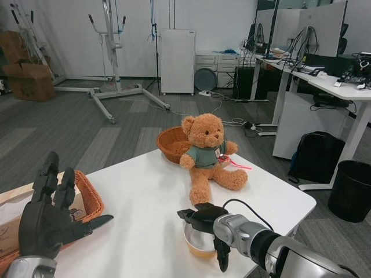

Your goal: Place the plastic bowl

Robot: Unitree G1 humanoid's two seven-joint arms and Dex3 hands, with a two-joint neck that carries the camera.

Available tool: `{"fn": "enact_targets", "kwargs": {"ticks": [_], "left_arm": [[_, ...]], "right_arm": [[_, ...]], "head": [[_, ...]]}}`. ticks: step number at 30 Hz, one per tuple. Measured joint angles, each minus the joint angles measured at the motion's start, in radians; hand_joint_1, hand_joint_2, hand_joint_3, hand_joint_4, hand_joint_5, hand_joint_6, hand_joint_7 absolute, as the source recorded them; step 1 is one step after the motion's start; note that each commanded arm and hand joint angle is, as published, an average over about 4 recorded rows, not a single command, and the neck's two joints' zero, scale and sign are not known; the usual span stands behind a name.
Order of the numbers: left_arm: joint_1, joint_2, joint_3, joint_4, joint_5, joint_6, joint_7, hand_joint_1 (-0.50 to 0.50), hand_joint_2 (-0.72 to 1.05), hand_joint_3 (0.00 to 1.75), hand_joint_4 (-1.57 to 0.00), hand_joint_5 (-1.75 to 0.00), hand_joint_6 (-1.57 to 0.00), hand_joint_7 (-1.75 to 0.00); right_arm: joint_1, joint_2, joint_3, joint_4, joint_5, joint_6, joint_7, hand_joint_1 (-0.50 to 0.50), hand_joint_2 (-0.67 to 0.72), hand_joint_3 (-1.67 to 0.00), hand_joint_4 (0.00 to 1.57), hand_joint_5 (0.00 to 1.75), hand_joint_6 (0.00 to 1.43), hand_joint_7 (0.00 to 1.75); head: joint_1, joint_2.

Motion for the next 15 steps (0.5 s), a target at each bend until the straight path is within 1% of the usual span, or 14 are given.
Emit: {"fn": "enact_targets", "kwargs": {"ticks": [4,8,15], "left_arm": [[-0.001,0.000,0.000,0.001,-0.002,0.000,0.000,-0.50,0.25,0.00,0.00,0.00,0.00,0.00],[-0.003,-0.001,-0.002,0.002,-0.002,-0.001,0.000,-0.50,0.25,0.00,0.00,0.00,0.00,0.00],[-0.007,-0.001,-0.003,0.007,-0.005,-0.002,0.000,-0.50,0.25,0.00,0.00,0.00,0.00,0.00]], "right_arm": [[0.034,-0.005,-0.039,-0.051,-0.006,-0.015,0.006,-0.21,0.22,-0.08,0.00,0.00,0.00,0.00],[0.095,-0.016,-0.112,-0.191,-0.027,-0.013,0.019,-0.21,0.22,-0.08,0.00,0.00,0.00,0.00],[0.155,-0.035,-0.197,-0.357,-0.036,0.005,0.024,-0.21,0.22,-0.08,0.00,0.00,0.00,0.00]], "head": [[-0.001,-0.005],[0.000,-0.007],[0.000,-0.009]]}}
